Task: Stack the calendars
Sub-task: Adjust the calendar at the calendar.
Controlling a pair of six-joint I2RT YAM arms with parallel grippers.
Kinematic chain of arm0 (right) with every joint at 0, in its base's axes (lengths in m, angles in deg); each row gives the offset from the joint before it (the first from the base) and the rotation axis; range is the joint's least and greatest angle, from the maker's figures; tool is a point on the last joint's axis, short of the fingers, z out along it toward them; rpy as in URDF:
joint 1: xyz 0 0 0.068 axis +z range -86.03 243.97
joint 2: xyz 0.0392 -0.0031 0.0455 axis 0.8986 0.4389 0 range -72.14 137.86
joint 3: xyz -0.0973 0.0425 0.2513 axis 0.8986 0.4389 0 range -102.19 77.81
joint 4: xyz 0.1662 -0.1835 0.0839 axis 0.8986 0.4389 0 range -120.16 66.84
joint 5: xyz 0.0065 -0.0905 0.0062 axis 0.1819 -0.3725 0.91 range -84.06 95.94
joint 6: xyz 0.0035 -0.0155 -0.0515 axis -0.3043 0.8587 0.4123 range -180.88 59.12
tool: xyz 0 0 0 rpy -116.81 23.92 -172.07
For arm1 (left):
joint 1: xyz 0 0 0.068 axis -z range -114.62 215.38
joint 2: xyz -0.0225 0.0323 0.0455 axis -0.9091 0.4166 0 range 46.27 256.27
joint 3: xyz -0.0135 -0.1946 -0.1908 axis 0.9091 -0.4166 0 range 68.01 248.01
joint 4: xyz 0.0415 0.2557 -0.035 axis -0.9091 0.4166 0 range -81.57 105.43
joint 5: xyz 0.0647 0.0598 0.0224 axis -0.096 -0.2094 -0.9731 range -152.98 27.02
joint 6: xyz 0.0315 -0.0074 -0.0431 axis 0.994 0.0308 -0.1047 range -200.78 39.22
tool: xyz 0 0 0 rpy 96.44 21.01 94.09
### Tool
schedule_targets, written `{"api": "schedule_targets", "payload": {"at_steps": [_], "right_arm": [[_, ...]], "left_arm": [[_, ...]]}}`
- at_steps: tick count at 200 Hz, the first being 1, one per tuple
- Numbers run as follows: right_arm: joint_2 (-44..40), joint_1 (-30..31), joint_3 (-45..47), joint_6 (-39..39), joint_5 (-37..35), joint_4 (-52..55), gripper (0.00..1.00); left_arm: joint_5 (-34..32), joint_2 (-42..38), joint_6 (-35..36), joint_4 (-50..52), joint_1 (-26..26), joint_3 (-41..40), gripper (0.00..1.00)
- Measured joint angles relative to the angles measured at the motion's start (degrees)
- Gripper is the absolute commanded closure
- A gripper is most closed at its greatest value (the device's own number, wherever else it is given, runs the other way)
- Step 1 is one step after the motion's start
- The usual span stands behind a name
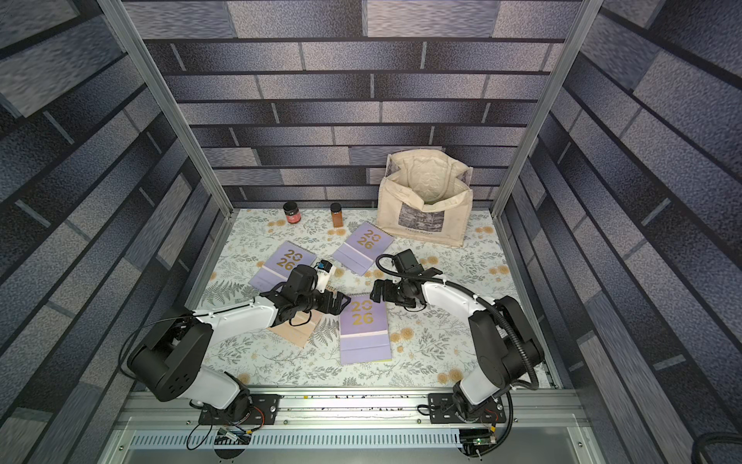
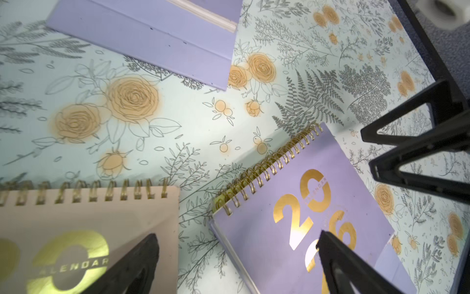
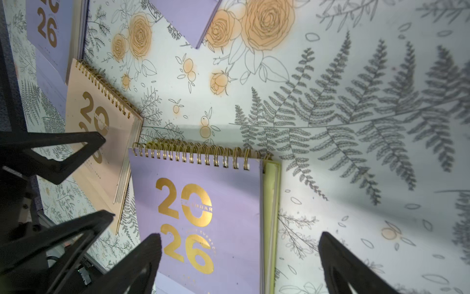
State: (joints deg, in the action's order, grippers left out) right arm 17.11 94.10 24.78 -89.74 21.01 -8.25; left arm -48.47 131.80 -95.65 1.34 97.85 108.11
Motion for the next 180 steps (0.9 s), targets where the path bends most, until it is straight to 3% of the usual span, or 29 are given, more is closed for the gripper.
{"api": "schedule_targets", "payload": {"at_steps": [104, 180], "right_arm": [[-14.4, 8.7, 15.5, -8.2, -1.0, 0.5, 0.03], [-17.7, 13.6, 19.4, -12.9, -2.2, 0.4, 0.03]], "left_arm": [[3.1, -0.8, -1.0, 0.4, 0.0, -0.5, 0.0], [7.5, 1.2, -3.8, -1.7, 0.0, -1.9, 0.0]]}}
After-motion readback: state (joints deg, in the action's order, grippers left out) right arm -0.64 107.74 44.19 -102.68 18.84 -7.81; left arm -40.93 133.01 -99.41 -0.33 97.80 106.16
